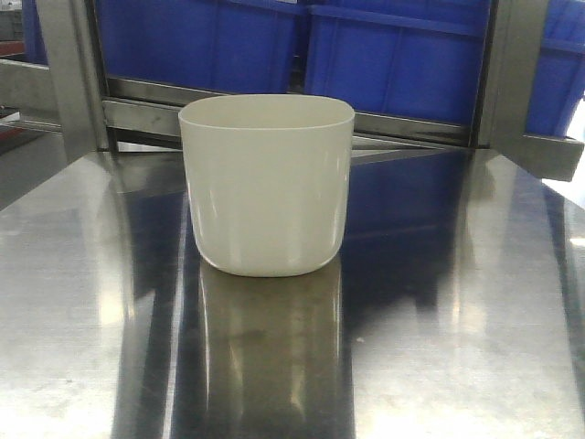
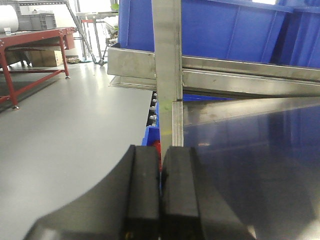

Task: Move white bin to right shelf second layer

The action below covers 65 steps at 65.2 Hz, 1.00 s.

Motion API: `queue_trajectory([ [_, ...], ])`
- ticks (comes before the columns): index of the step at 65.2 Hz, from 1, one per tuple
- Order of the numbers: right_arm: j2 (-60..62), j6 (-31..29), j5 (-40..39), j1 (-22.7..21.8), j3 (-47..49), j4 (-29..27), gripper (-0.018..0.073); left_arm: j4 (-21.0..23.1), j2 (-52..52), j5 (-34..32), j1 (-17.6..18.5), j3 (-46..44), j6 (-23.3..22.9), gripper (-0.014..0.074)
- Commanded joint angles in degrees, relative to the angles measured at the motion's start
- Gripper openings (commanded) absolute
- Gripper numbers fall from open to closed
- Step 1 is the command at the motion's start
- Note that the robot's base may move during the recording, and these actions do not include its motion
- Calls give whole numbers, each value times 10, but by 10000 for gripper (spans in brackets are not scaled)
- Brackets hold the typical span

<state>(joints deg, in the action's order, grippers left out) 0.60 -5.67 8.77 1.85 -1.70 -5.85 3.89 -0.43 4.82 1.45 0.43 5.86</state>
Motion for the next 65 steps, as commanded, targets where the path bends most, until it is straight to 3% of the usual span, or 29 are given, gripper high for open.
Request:
queue_trajectory([
  [1,11,1,-49,-2,9,2,57,3,-8,-48,2,21,-1,85],
  [57,11,0,-69,-2,9,2,57,3,-8,-48,2,21,-1,85],
  [65,11,0,-69,-2,10,23,57,3,-8,-48,2,21,-1,85],
])
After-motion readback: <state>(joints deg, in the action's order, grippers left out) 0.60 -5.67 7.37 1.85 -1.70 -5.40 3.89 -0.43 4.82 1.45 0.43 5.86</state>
